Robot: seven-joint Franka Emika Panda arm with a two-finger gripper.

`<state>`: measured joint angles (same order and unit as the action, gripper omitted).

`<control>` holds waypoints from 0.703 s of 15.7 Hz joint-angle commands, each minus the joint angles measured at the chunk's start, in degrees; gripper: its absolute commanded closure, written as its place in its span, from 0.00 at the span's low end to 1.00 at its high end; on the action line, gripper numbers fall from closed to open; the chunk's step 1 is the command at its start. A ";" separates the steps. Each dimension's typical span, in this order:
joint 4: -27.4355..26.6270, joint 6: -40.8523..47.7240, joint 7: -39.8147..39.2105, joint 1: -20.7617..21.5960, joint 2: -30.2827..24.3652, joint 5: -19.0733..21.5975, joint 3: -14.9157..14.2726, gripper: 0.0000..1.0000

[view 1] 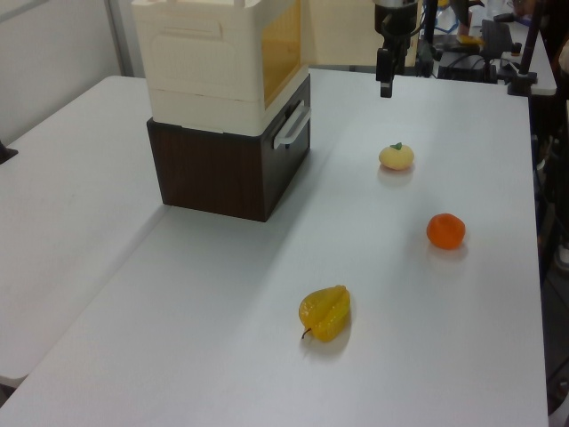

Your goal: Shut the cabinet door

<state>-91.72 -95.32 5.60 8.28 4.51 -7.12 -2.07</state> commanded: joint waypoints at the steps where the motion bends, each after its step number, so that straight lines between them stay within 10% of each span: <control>1: -1.53 0.39 -1.11 -0.63 -1.61 1.23 -0.31 0.00; 11: -1.27 0.31 -1.38 -1.78 -1.52 5.36 -0.31 0.00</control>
<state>-91.72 -95.32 5.59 6.77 4.51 -2.99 -2.14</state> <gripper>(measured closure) 0.000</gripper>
